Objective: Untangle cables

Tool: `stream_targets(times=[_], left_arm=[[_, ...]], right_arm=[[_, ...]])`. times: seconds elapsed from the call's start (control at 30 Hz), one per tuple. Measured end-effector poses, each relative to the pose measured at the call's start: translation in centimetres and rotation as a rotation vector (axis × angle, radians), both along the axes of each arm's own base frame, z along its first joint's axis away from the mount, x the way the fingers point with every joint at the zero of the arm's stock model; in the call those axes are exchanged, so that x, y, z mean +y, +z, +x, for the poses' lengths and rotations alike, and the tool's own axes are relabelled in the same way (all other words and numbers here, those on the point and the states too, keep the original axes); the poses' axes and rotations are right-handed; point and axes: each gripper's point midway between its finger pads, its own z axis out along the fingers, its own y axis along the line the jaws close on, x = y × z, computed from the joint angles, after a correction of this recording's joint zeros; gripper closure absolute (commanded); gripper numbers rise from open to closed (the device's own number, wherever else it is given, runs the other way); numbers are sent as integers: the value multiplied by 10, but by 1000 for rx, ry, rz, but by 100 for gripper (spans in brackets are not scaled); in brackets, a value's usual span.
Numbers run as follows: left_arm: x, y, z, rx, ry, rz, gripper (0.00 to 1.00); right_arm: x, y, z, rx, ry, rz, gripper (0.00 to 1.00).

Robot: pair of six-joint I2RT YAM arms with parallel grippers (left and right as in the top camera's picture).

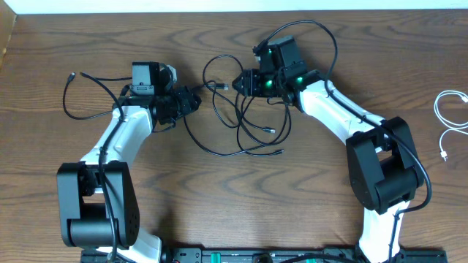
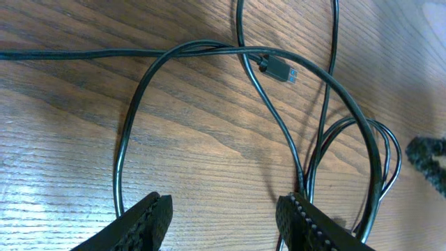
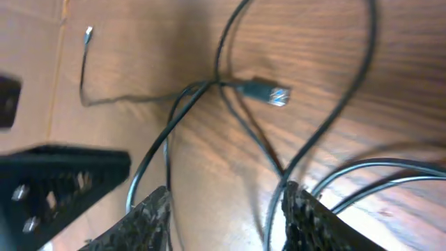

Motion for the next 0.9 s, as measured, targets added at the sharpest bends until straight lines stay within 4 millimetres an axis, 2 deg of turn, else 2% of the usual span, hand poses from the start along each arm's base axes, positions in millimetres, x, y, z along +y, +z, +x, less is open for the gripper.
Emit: stream_targets(times=[0.13, 0.27, 0.4, 0.47, 0.57, 0.6, 0.9], left_arm=[[3, -1, 1, 0, 8, 15, 45], [6, -2, 1, 1, 18, 32, 45], [8, -3, 2, 0, 26, 45, 45], [9, -3, 2, 0, 27, 48, 45], [9, -3, 2, 0, 27, 48, 45], [9, -3, 2, 0, 27, 48, 45], [9, -3, 2, 0, 27, 48, 45]], right_arm=[[21, 2, -17, -30, 100, 7, 44], [44, 0, -35, -60, 160, -18, 53], [56, -5, -42, -97, 157, -79, 58], [59, -9, -42, -125, 137, -126, 67], [63, -12, -43, -156, 116, -177, 96], [64, -13, -43, -167, 112, -191, 99], [59, -10, -38, -202, 91, -221, 99]])
